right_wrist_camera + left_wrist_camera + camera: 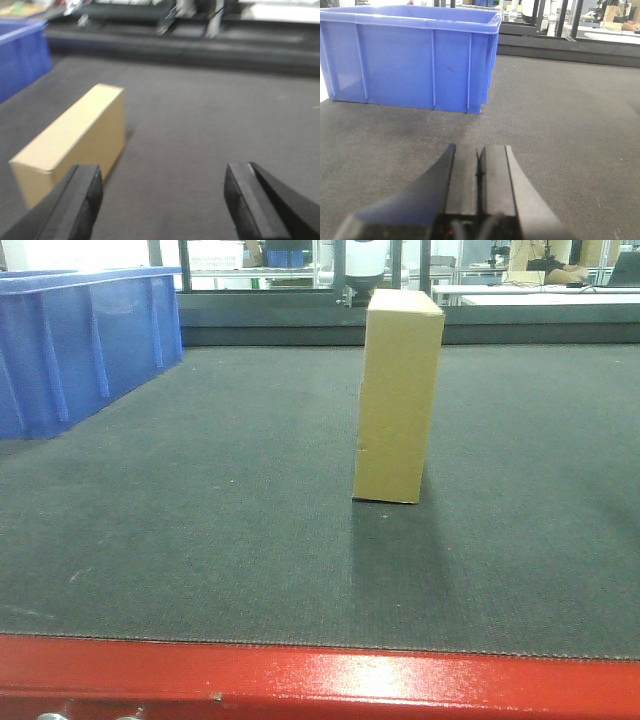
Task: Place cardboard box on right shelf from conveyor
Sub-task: 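Lower the open right gripper around the upright tan cardboard box, then close the right gripper on the box and lift it off the belt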
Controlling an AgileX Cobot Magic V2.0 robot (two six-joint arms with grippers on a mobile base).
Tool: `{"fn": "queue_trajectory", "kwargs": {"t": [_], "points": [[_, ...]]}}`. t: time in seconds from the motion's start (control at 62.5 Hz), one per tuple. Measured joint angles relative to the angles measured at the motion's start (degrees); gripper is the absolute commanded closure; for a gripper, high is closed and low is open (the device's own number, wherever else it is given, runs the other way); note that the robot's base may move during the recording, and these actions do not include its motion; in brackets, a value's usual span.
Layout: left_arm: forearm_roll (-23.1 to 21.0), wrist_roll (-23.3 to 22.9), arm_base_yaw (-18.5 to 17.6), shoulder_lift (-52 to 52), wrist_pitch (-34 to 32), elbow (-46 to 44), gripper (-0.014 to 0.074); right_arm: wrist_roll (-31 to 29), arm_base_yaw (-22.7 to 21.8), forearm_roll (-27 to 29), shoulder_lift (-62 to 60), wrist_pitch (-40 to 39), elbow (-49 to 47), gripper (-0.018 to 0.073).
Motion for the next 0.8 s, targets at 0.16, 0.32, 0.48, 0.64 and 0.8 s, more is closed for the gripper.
{"fn": "queue_trajectory", "kwargs": {"t": [0.16,0.32,0.48,0.64,0.8], "points": [[0.0,0.0,0.0,0.0,0.0,0.0,0.0715,5.96,6.21,-0.13,13.03,7.87,-12.79,-0.0045],[0.0,0.0,0.0,0.0,0.0,0.0,0.0715,14.08,11.77,-0.26,27.85,13.67,-25.93,-0.0045],[0.0,0.0,0.0,0.0,0.0,0.0,0.0715,18.83,15.11,-1.34,39.93,17.4,-36.19,-0.0045],[0.0,0.0,0.0,0.0,0.0,0.0,0.0715,28.85,16.48,-7.57,49.85,23.78,-45.57,-0.0045],[0.0,0.0,0.0,0.0,0.0,0.0,0.0715,38.23,17.71,-15.37,57.18,30.73,-54.28,-0.0045]]}}
